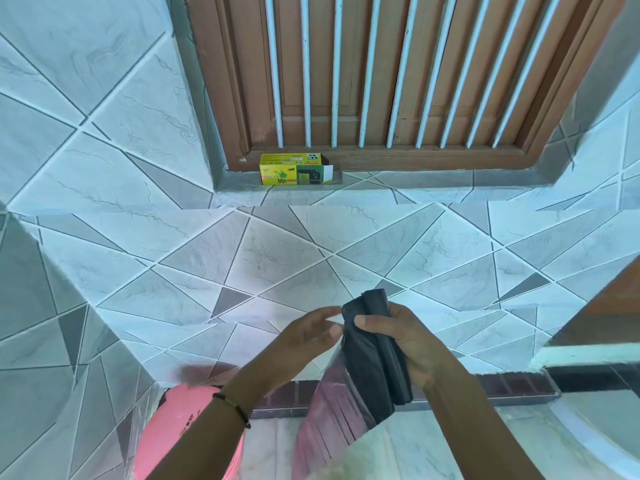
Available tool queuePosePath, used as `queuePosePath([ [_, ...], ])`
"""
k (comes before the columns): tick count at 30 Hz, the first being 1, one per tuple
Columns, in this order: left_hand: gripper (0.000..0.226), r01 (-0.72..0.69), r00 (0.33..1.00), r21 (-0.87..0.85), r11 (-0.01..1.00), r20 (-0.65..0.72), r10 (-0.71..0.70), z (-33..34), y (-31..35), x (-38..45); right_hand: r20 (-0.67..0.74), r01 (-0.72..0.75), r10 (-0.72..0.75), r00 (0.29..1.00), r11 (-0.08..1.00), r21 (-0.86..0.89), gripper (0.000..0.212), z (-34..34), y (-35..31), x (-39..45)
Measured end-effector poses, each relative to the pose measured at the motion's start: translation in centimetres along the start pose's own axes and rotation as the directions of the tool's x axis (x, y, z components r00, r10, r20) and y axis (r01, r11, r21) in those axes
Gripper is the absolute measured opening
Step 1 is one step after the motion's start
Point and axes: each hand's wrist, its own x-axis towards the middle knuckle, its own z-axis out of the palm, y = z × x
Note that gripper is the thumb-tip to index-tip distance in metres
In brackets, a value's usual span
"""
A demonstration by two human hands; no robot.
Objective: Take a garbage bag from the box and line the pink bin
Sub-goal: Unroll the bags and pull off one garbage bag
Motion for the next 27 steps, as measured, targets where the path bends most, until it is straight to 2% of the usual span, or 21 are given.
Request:
queuePosePath([
  [4, 0.026, -0.024, 1.000, -0.168, 0.986, -0.021, 0.021, 0.4, -0.3, 0.1, -0.005, 0.012, -0.011, 1.000, 0.997, 0.072, 0.037, -0.1, 0.0, -0.2],
  [6, 0.009, -0.053, 0.997, -0.188, 0.981, -0.067, 0.041, 0.3, -0.2, 0.0, -0.030, 0.020, -0.017, 0.999, 0.996, 0.091, 0.037, -0.3, 0.0, -0.3],
  [9, 0.010, -0.074, 0.990, -0.180, 0.981, -0.131, 0.050, 0.1, 0.0, 0.1, -0.127, 0.027, -0.019, 0.992, 0.998, 0.062, 0.030, -0.5, 0.1, -0.3],
  [13, 0.015, -0.110, 0.981, -0.073, 0.991, -0.168, 0.097, 0.0, 0.4, 0.2, -0.259, 0.054, -0.053, 0.964, 0.999, -0.004, 0.025, -0.3, 0.1, -0.3],
  [16, 0.023, -0.117, 0.968, -0.020, 0.993, -0.226, 0.110, 0.2, 0.4, 0.3, -0.288, 0.058, -0.065, 0.955, 0.998, -0.034, 0.024, -0.1, 0.1, -0.4],
  [20, 0.030, -0.109, 0.963, 0.026, 0.994, -0.246, 0.112, 0.2, 0.3, 0.2, -0.307, 0.070, -0.090, 0.948, 0.995, -0.074, 0.009, 0.4, 0.1, -0.4],
  [22, 0.034, -0.105, 0.959, 0.046, 0.993, -0.259, 0.113, 0.1, 0.2, 0.2, -0.308, 0.071, -0.102, 0.946, 0.992, -0.109, 0.010, 0.7, 0.3, -0.3],
  [27, 0.021, -0.078, 0.953, 0.042, 0.996, -0.289, 0.087, -0.2, 0.0, 0.0, -0.343, 0.089, -0.137, 0.929, 0.985, -0.150, 0.011, 1.2, 0.5, 0.0],
])
